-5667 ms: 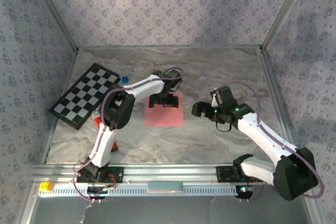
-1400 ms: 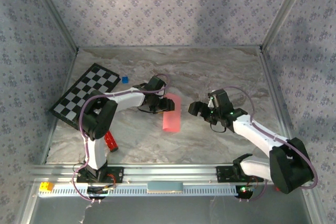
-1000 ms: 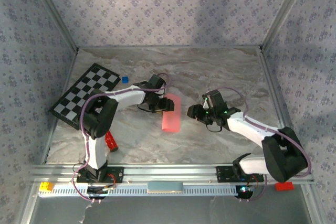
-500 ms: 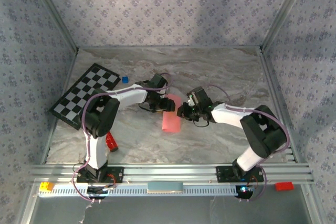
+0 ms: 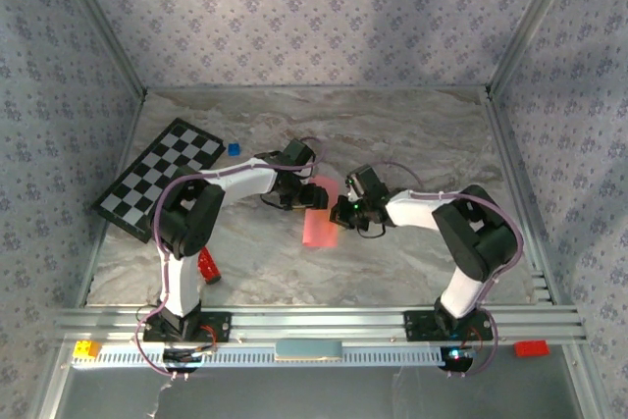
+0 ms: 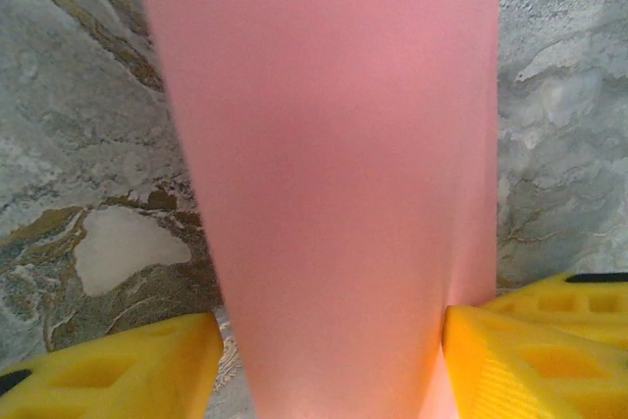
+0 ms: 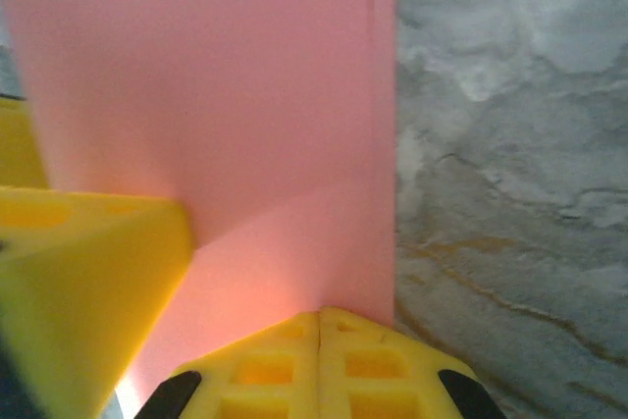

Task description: Fold a paper plane with a square sheet of paper (pick it up from the middle)

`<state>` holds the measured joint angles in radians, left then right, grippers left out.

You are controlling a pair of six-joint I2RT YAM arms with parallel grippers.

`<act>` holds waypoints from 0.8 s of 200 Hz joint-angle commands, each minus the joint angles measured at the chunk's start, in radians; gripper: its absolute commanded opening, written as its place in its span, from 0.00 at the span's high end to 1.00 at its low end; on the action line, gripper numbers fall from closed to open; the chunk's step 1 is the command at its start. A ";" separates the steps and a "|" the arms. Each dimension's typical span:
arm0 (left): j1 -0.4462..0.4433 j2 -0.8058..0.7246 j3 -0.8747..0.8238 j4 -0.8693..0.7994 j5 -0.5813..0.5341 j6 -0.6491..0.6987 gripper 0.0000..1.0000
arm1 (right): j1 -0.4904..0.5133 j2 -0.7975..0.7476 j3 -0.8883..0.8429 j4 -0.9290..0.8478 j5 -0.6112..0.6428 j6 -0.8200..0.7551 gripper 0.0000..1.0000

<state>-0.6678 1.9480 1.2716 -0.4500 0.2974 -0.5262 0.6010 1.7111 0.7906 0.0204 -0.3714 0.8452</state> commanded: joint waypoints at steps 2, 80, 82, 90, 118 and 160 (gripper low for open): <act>-0.003 0.010 -0.018 -0.056 -0.052 -0.019 0.36 | 0.005 0.022 0.022 -0.105 0.042 -0.034 0.96; 0.075 -0.152 -0.141 0.126 0.156 -0.143 0.37 | -0.036 0.031 0.034 -0.128 -0.030 -0.129 0.96; 0.077 -0.154 -0.147 0.133 0.160 -0.146 0.37 | -0.037 0.033 0.035 -0.129 -0.033 -0.129 0.96; 0.080 -0.156 -0.162 0.155 0.175 -0.158 0.37 | -0.040 0.034 0.037 -0.127 -0.037 -0.131 0.96; 0.080 -0.154 -0.186 0.197 0.203 -0.179 0.41 | -0.041 0.042 0.039 -0.127 -0.042 -0.131 0.95; 0.080 -0.147 -0.199 0.222 0.218 -0.197 0.48 | -0.043 0.043 0.035 -0.126 -0.037 -0.120 0.95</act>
<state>-0.5846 1.8198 1.0843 -0.2752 0.4767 -0.6998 0.5644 1.7245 0.8219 -0.0452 -0.4198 0.7391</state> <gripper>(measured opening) 0.532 0.053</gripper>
